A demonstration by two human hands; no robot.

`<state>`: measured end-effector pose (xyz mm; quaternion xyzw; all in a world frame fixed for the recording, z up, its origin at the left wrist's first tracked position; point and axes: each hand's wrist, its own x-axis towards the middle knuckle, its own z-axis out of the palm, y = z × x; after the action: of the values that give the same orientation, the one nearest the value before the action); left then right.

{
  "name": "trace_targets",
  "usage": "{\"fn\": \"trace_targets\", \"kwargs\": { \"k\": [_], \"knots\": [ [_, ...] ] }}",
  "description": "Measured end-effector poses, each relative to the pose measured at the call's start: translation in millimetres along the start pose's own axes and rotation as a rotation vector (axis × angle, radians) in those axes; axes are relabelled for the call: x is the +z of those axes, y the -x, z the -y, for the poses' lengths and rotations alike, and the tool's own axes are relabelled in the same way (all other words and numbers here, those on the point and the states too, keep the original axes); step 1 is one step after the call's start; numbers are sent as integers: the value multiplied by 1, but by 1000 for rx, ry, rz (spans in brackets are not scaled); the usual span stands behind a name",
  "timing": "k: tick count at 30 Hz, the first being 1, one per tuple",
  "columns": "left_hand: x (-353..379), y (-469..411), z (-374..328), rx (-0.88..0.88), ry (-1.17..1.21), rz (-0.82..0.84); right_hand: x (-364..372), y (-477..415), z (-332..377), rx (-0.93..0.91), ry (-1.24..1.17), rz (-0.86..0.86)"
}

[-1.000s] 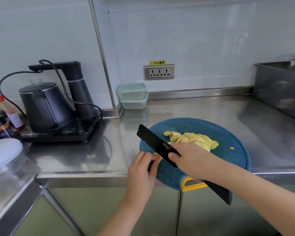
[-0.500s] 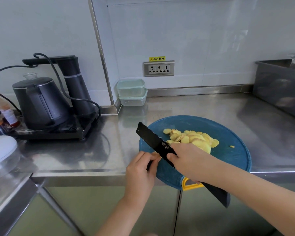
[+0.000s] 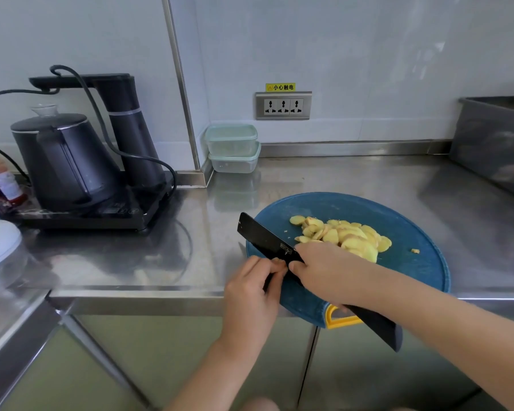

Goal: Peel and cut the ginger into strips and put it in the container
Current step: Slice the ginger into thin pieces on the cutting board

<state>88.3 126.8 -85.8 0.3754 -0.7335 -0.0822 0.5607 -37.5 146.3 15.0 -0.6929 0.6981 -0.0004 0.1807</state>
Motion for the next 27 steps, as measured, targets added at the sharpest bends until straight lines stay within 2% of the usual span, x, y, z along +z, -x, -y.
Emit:
{"fn": "trace_targets", "kwargs": {
  "k": [8,13,17,27],
  "knots": [
    [0,0,1,-26,-8,14,-1,-17,3,9,-29,0],
    [-2,1,-2,-22,-53,5,-4,-14,-3,87,-225,104],
    [-4,3,-1,-19,-38,-12,-7,-3,-16,153,-254,8],
    [-4,4,-2,-60,-27,39,-25,20,-45,69,-374,6]
  ]
}}
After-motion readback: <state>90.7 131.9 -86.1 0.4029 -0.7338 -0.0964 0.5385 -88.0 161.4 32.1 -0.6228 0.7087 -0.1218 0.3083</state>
